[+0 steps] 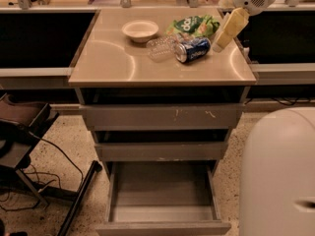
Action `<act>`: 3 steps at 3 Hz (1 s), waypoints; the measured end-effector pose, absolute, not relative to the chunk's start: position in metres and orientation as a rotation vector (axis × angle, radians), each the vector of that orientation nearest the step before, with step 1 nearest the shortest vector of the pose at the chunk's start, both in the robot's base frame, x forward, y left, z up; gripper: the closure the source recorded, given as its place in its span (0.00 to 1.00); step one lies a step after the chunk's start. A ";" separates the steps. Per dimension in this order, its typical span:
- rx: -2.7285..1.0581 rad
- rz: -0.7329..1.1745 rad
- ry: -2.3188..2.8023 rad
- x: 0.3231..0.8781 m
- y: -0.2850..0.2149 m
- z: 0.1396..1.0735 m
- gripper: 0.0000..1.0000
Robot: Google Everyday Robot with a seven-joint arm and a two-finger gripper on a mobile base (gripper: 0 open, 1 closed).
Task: Place green rice chip bag into bottom drawer
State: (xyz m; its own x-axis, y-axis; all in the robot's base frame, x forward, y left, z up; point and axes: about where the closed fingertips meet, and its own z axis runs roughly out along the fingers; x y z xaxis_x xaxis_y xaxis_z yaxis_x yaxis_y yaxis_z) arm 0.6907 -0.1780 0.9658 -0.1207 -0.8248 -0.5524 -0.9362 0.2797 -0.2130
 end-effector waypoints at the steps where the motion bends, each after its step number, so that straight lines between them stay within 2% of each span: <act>1: -1.467 0.291 1.971 0.732 -0.169 0.949 0.00; 3: -1.225 0.269 2.032 0.781 -0.170 0.939 0.00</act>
Offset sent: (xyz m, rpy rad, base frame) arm 0.1917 -0.0408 0.0447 0.1569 -0.0454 -0.2179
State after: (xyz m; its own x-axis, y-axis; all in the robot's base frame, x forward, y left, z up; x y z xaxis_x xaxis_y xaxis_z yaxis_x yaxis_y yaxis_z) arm 0.7807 -0.1697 0.9390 -0.2739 -0.6779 -0.6822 -0.8319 0.5230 -0.1857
